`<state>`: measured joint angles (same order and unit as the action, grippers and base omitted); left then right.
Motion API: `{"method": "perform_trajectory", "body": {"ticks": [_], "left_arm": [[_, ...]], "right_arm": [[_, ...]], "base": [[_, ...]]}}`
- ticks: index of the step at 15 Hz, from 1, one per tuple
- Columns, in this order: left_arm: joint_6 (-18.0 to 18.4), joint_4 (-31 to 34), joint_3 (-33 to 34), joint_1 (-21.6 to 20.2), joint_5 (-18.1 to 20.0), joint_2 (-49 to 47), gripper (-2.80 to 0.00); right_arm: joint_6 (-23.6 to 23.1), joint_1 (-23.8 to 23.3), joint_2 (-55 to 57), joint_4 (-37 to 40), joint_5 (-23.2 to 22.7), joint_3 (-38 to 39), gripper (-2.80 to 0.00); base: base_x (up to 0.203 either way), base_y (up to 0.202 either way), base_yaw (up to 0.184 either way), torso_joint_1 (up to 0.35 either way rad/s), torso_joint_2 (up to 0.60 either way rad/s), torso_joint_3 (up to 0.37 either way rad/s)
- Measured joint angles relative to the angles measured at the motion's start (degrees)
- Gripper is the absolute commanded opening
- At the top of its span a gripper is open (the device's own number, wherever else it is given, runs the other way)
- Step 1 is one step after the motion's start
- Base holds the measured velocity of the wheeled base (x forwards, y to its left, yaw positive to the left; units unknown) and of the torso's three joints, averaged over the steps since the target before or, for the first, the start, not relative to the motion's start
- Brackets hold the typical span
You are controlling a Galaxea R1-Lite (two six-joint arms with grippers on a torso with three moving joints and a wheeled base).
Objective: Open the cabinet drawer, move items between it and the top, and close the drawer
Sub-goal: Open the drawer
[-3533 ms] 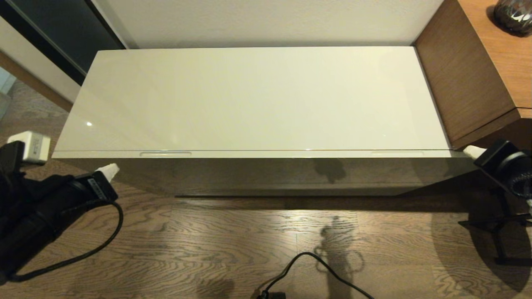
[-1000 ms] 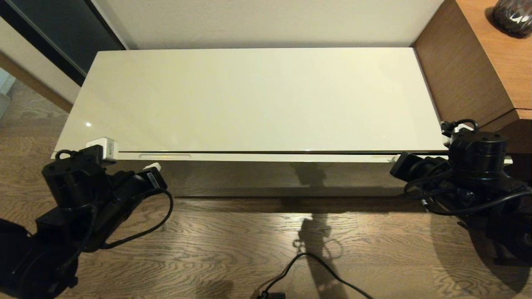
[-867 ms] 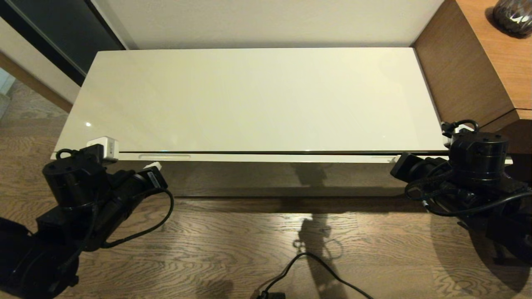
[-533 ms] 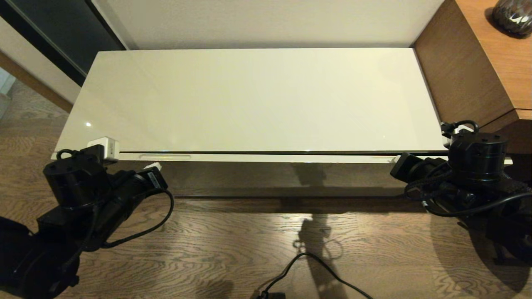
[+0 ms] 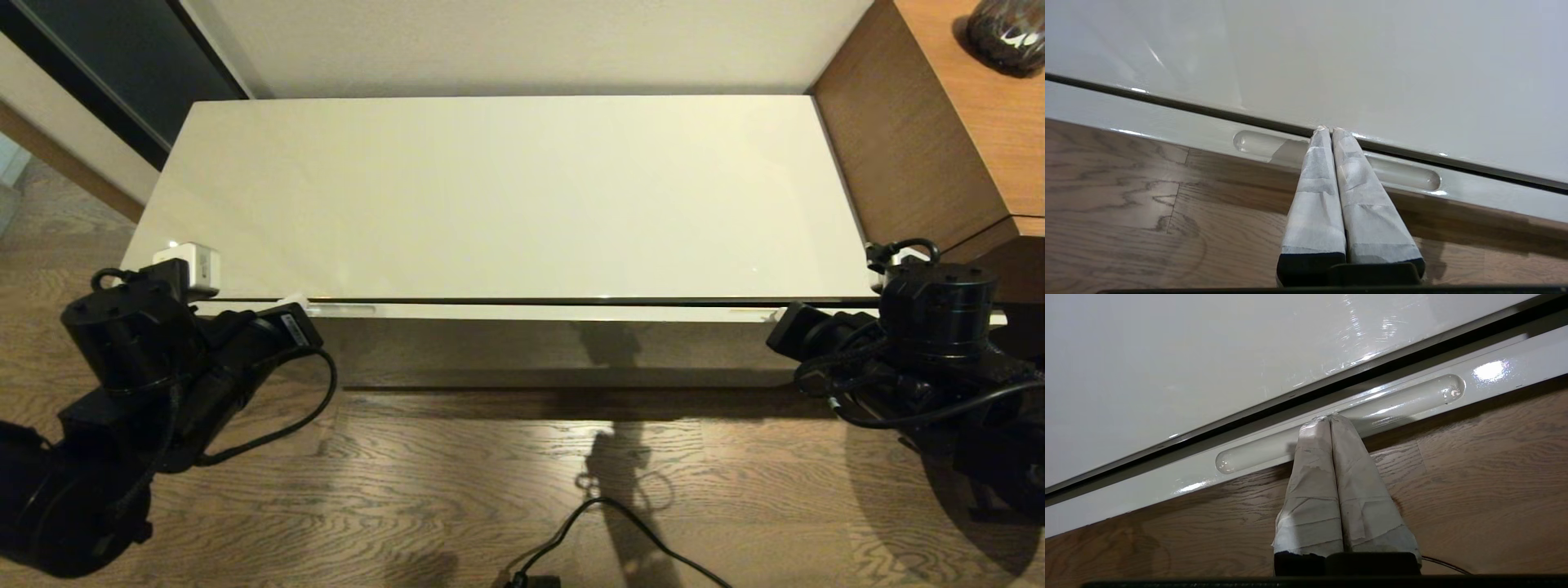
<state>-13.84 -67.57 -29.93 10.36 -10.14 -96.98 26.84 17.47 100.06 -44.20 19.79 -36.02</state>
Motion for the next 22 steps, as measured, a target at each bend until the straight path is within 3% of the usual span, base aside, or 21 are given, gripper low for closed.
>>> {"method": "perform_trajectory", "body": {"ticks": [6, 12, 15, 22], "left_arm": [[-1.1, -1.6, 1.8, 0.0, -0.4, -3.2, -2.80], [0.8, -9.8, 3.3, 0.0, -0.3, -7.3, -2.80], [1.9, -5.3, 2.5, 0.2, 0.4, -4.8, -2.80], [2.0, -4.6, 1.7, 0.5, 0.5, -2.3, -2.80]], "right_arm": [[0.0, 0.0, 0.0, 0.0, 0.1, 0.0, -2.80], [0.0, 0.0, 0.1, 0.1, 0.0, 0.0, -2.80], [0.0, 0.0, 0.1, 0.0, 0.0, 0.0, -2.80], [0.1, 0.0, 0.6, 0.1, 0.1, -0.1, -2.80]], "base": [[0.000, 0.000, 0.000, 0.000, 0.00, 0.000], [0.000, 0.000, 0.000, 0.000, 0.00, 0.000], [0.000, 0.000, 0.000, 0.000, 0.00, 0.000], [0.000, 0.000, 0.000, 0.000, 0.00, 0.000]]}}
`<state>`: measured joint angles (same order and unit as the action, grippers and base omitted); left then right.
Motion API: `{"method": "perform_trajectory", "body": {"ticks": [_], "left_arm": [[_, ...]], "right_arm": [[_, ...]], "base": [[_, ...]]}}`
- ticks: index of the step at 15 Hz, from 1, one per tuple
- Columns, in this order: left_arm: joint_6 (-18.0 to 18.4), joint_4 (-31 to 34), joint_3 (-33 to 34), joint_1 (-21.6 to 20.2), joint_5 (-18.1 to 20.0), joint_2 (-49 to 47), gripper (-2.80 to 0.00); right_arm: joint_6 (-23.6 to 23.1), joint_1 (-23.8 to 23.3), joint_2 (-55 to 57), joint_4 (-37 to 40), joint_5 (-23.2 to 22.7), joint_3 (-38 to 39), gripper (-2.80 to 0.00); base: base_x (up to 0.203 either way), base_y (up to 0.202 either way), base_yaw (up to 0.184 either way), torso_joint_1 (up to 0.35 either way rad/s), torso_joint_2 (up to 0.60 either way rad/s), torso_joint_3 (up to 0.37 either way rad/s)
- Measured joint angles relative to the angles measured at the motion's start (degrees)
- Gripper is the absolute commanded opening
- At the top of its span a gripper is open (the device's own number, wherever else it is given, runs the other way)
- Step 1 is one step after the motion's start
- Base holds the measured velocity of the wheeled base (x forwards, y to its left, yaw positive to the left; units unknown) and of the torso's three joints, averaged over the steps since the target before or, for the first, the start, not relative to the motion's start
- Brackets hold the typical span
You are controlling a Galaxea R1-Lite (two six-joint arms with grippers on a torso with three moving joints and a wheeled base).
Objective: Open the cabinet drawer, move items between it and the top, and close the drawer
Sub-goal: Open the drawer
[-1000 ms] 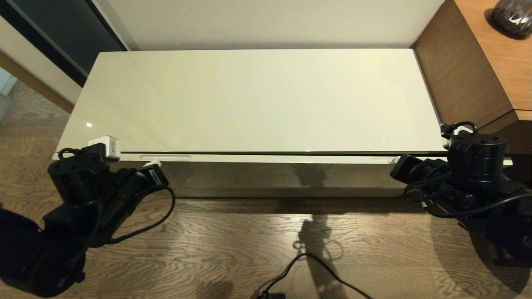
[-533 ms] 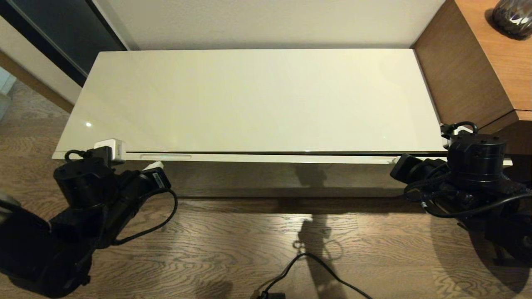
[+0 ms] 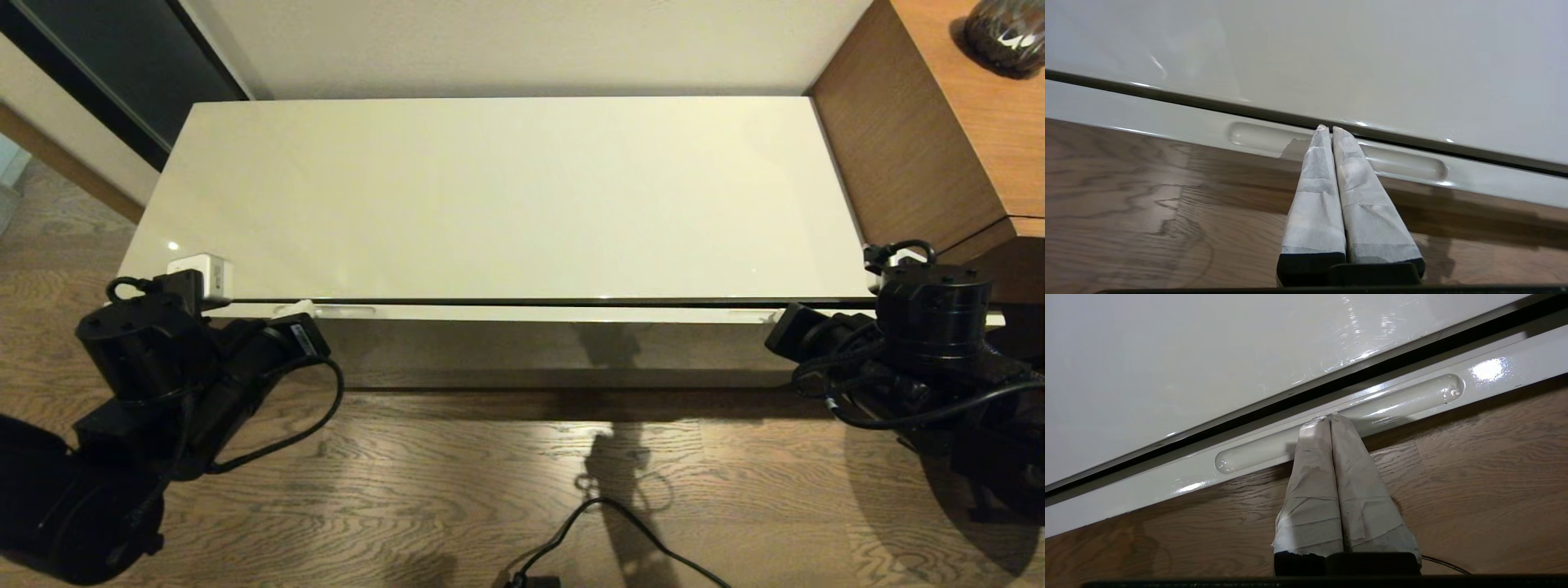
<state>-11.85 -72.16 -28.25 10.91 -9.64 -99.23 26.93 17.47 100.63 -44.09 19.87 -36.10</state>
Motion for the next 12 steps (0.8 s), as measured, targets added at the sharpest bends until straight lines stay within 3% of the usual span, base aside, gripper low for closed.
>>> {"method": "perform_trajectory", "body": {"ticks": [3, 6, 12], "left_arm": [[-0.3, -0.6, 0.0, 0.0, -0.5, -0.7, -2.80], [-3.2, -0.9, -0.2, -0.1, -1.2, -2.5, -2.80], [-3.7, -1.3, -0.2, -0.1, -1.3, -4.6, -2.80]], "right_arm": [[0.1, 0.0, 0.1, 0.0, 0.0, 0.0, -2.80], [0.2, 0.0, 0.2, 0.0, 0.0, 0.0, -2.80], [0.2, 0.0, 0.5, 0.0, 0.0, 0.1, -2.80]], "base": [[0.000, 0.000, 0.000, 0.000, 0.00, 0.000], [0.000, 0.000, 0.000, 0.000, 0.00, 0.000], [0.000, 0.000, 0.000, 0.000, 0.00, 0.000]]}}
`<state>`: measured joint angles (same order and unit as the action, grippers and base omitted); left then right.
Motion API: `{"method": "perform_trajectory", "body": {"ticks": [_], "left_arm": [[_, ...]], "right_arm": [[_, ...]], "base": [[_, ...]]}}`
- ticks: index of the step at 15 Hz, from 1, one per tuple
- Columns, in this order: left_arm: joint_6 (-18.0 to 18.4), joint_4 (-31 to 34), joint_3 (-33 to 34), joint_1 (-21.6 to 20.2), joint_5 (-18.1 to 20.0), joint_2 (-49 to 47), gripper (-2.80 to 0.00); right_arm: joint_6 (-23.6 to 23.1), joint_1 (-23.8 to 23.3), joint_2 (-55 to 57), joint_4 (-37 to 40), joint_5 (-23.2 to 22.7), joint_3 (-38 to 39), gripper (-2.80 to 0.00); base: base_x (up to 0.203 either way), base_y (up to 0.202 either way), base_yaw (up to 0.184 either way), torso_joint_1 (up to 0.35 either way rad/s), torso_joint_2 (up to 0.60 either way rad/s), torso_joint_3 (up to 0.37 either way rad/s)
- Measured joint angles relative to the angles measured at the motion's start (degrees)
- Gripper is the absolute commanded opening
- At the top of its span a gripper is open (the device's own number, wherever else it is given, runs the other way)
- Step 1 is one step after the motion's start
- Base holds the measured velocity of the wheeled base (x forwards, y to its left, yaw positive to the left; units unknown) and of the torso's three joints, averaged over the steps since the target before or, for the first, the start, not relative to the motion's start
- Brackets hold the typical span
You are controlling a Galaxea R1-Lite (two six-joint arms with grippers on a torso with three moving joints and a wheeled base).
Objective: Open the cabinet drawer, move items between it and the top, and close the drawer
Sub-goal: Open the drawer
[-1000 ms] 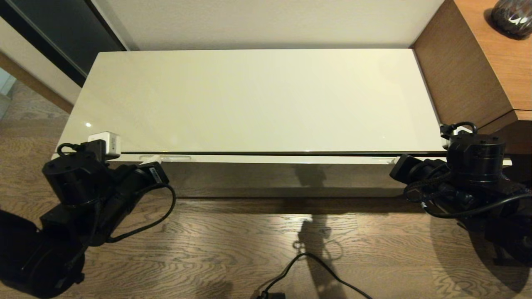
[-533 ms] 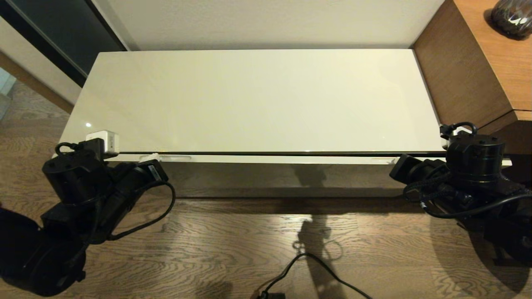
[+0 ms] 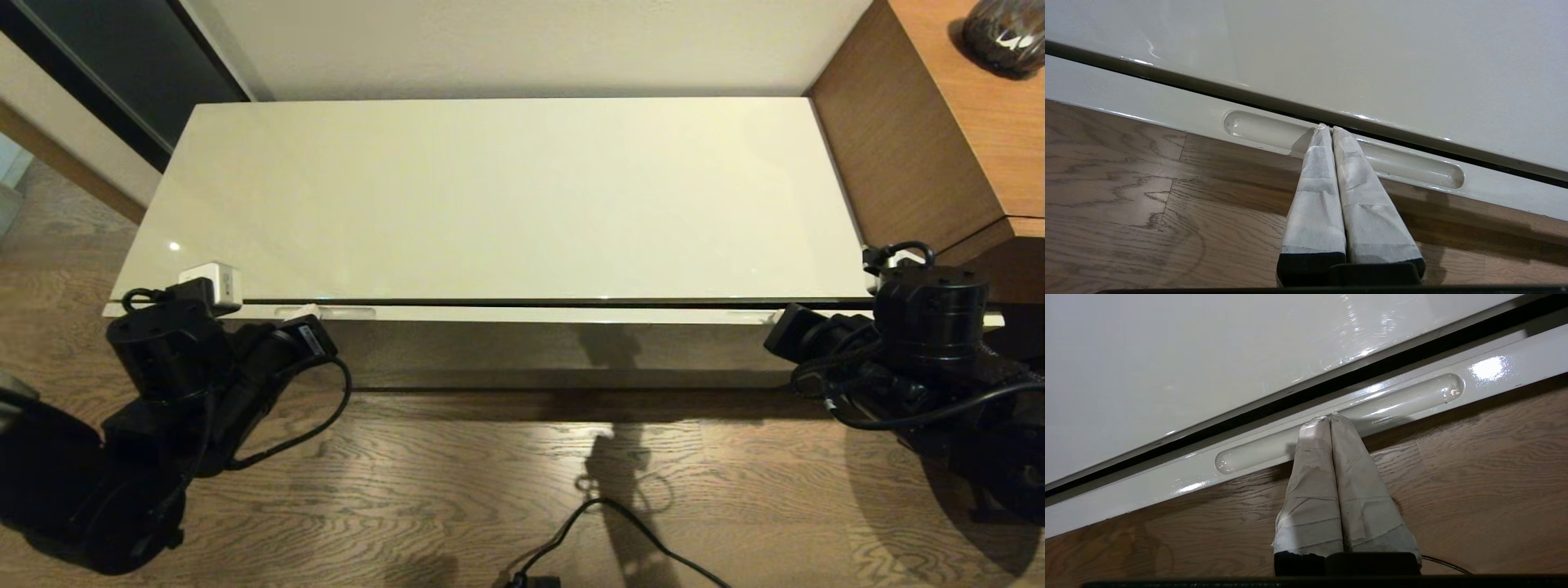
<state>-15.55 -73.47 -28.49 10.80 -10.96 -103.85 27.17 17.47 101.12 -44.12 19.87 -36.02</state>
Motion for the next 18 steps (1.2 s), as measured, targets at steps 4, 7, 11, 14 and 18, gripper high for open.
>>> {"method": "perform_trajectory", "body": {"ticks": [4, 7, 11, 14, 18], "left_arm": [[-0.2, 0.1, 1.0, 0.0, 0.1, -0.3, -2.80], [0.0, 0.2, 2.5, 0.1, 0.3, -0.3, -2.80], [-0.1, 0.4, 4.7, 0.1, 0.4, -0.2, -2.80], [-0.1, 0.5, 6.0, 0.1, 0.4, 0.1, -2.80], [0.0, 0.5, 8.3, 0.1, 0.5, 0.8, -2.80]], "right_arm": [[0.1, 0.0, 0.1, 0.0, 0.0, 0.5, -2.80], [0.0, 0.0, -0.1, 0.3, 0.0, 1.1, -2.80], [0.4, 0.0, -0.5, 0.6, -0.1, 2.0, -2.80], [0.5, 0.0, -1.2, 0.5, 0.0, 3.0, -2.80], [0.6, 0.0, -2.4, 0.7, 0.0, 4.6, -2.80]], "base": [[0.000, 0.000, 0.000, 0.000, 0.00, 0.000], [0.000, 0.000, 0.000, 0.000, 0.00, 0.000], [0.000, 0.000, 0.000, 0.000, 0.00, 0.000], [0.000, 0.000, 0.000, 0.000, 0.00, 0.000], [0.000, 0.000, 0.000, 0.000, 0.00, 0.000]]}}
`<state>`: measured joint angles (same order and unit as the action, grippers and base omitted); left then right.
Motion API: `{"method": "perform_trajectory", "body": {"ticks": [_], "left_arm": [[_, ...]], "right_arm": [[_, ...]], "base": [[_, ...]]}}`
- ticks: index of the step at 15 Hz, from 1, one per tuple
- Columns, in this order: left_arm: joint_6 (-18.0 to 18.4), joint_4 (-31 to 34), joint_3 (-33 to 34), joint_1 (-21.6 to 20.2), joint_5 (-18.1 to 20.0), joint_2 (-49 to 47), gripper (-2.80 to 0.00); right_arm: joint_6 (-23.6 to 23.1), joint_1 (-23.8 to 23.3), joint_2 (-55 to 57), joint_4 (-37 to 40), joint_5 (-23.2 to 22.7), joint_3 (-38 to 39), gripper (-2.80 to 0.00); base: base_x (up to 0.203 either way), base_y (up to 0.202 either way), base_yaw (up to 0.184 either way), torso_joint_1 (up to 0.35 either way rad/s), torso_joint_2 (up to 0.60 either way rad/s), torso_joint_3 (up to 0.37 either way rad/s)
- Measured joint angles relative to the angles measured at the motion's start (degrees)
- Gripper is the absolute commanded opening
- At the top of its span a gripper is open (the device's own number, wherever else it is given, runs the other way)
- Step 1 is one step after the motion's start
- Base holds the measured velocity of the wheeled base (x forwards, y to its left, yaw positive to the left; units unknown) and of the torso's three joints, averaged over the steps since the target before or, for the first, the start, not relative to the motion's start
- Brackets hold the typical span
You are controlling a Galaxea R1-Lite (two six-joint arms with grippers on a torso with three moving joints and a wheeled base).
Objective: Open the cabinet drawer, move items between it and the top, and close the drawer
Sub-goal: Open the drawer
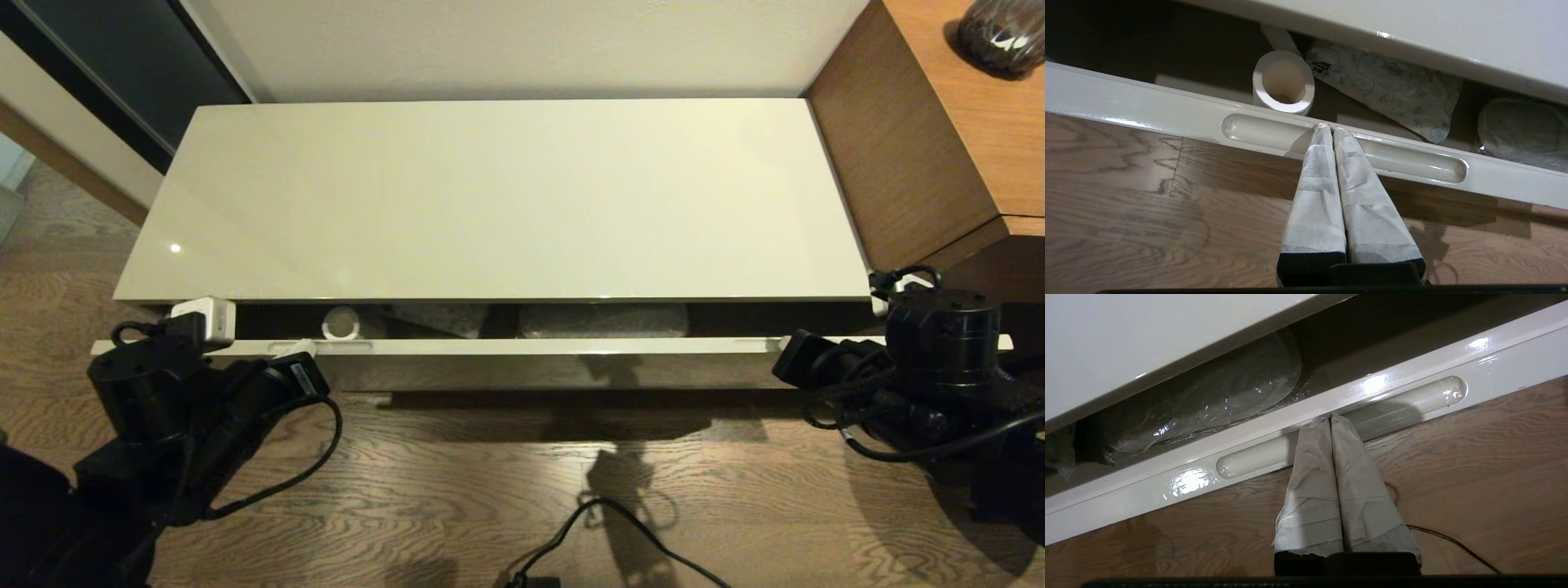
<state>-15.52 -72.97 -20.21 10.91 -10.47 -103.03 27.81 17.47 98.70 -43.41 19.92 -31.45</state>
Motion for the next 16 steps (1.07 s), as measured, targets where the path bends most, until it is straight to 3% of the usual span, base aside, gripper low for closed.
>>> {"method": "perform_trajectory", "body": {"ticks": [11, 16], "left_arm": [[0.1, 1.3, 7.7, 0.9, -0.1, 5.1, -2.80], [0.0, 1.2, 9.7, 3.6, -2.4, 7.1, -2.80]], "right_arm": [[-0.1, 0.0, -6.3, 1.5, 0.2, 5.8, -2.80], [-0.3, -0.1, -9.7, 2.5, 0.5, 8.6, -2.80]], "base": [[0.000, 0.000, 0.000, 0.000, 0.00, 0.000], [0.000, 0.000, 0.000, 0.000, 0.00, 0.000]]}}
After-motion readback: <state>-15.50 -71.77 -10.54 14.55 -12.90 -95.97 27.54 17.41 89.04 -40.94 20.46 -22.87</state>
